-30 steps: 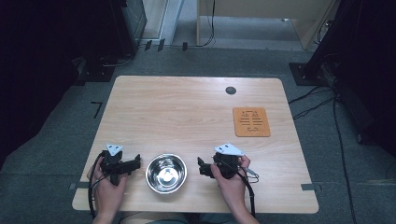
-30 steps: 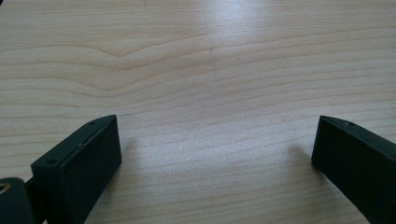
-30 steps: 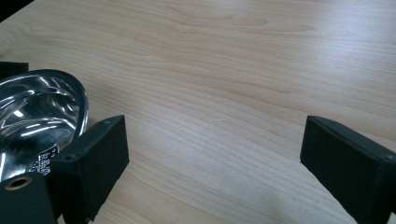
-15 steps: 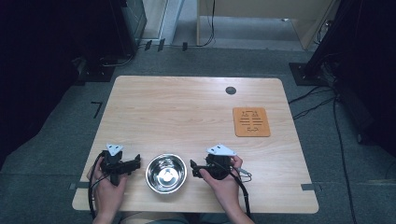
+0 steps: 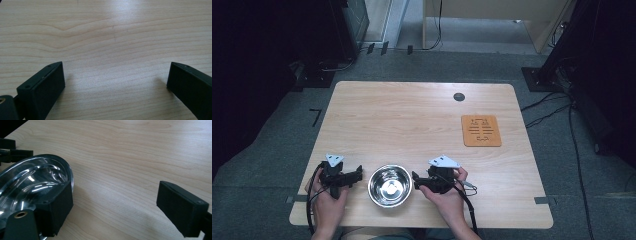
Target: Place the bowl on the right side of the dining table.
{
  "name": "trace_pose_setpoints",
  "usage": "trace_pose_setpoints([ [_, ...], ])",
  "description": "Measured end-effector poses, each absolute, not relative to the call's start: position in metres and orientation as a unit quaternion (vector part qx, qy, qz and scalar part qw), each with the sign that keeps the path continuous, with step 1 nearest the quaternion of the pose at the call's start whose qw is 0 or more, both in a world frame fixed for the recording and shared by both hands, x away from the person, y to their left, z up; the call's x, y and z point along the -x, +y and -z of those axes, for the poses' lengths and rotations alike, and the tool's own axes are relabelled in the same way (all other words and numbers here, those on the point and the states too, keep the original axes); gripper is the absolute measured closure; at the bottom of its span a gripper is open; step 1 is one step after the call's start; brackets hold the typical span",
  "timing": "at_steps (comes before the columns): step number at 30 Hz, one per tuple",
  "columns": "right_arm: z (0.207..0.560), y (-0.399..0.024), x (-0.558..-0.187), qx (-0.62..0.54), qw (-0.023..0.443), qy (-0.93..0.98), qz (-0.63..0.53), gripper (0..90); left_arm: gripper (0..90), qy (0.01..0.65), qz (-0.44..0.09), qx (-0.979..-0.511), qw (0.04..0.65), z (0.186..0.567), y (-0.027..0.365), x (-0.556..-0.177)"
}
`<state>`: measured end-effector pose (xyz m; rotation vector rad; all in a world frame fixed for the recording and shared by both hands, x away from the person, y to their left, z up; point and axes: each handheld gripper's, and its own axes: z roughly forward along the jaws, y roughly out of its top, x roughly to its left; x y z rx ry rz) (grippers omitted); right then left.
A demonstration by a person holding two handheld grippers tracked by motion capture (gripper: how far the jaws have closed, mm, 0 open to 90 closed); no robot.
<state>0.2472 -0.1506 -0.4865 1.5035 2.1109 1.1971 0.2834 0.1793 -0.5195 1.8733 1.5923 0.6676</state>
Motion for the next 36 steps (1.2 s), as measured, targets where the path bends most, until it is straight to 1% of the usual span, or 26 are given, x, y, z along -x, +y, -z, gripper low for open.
trace_pose_setpoints([
  [8, 0.487, -0.142, -0.246, -0.516, 0.131, 0.731, -0.428, 14.1, 1.2, 0.598, -0.251, -0.703, 0.293, 0.520, 0.179, -0.283],
  [13, 0.490, -0.137, -0.246, -0.509, 0.112, 0.734, -0.435, 18.6, 1.2, 0.598, -0.251, -0.703, 0.293, 0.520, 0.179, -0.283],
  [17, 0.493, -0.135, -0.246, -0.510, 0.105, 0.735, -0.434, 26.8, 1.2, 0.598, -0.251, -0.703, 0.293, 0.520, 0.179, -0.283],
  [18, 0.493, -0.135, -0.246, -0.510, 0.105, 0.735, -0.434, 26.8, 1.2, 0.598, -0.251, -0.703, 0.293, 0.520, 0.179, -0.283],
  [19, 0.494, -0.135, -0.246, -0.504, 0.097, 0.738, -0.438, 32.8, 1.2, 0.598, -0.251, -0.703, 0.293, 0.520, 0.179, -0.283],
  [21, 0.496, -0.135, -0.246, -0.497, 0.079, 0.738, -0.450, 40.8, 1.2, 0.598, -0.251, -0.703, 0.293, 0.520, 0.179, -0.283],
  [23, 0.498, -0.136, -0.247, -0.494, 0.070, 0.732, -0.464, 46.0, 1.2, 0.598, -0.251, -0.703, 0.293, 0.520, 0.179, -0.283],
  [31, 0.503, -0.132, -0.245, -0.480, 0.074, 0.742, -0.462, 52.5, 1.2, 0.598, -0.251, -0.703, 0.293, 0.520, 0.179, -0.283],
  [34, 0.507, -0.129, -0.246, -0.477, 0.049, 0.748, -0.459, 54.8, 1.2, 0.598, -0.251, -0.703, 0.293, 0.520, 0.179, -0.283],
  [36, 0.507, -0.129, -0.244, -0.476, 0.049, 0.749, -0.459, 57.0, 1.2, 0.598, -0.251, -0.703, 0.293, 0.520, 0.179, -0.283],
])
